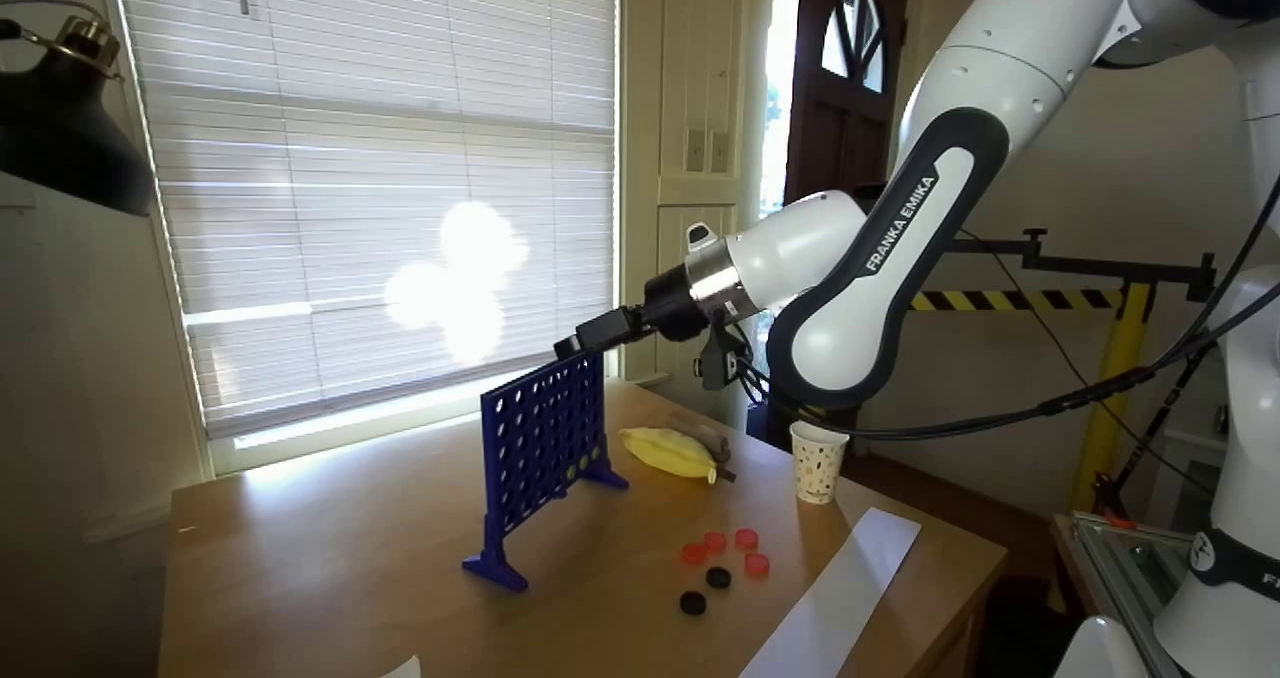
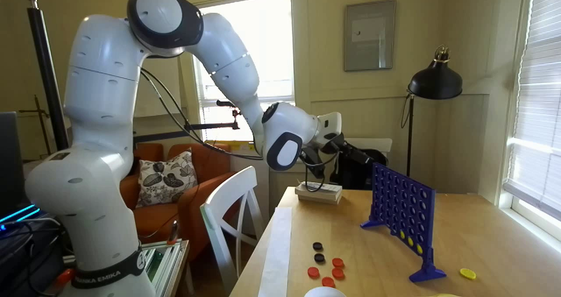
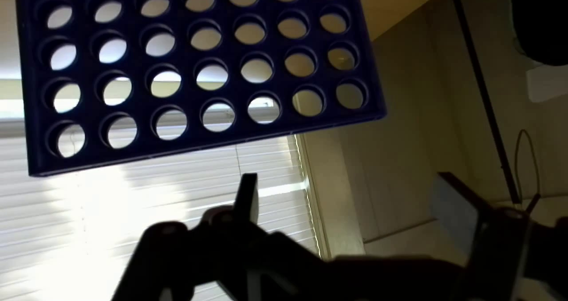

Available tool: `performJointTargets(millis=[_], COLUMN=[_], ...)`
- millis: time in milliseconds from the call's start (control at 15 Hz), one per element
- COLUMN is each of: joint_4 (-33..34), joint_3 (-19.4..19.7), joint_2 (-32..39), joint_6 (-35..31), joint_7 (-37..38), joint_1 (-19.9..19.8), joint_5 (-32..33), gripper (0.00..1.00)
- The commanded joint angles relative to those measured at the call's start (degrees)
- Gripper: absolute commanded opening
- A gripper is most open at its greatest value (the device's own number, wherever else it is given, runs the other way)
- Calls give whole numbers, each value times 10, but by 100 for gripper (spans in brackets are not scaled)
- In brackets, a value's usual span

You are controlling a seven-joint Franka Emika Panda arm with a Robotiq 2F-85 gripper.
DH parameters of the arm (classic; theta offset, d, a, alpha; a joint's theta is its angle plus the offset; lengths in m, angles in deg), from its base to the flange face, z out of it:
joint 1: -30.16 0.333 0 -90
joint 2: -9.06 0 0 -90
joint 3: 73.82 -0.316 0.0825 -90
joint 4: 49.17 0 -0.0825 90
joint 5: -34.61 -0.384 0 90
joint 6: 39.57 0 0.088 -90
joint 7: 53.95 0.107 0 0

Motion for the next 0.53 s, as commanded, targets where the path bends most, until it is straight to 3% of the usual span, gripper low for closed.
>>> performJointTargets(millis=[0,267,467], joint_4=[-62,-94,-108], joint_3=[-35,-116,-154], joint_2=[-70,-101,-105], joint_6=[86,177,224], joint_7=[99,271,375], joint_1=[-46,-155,-233], joint_5=[66,205,277], gripper=[100,100,100])
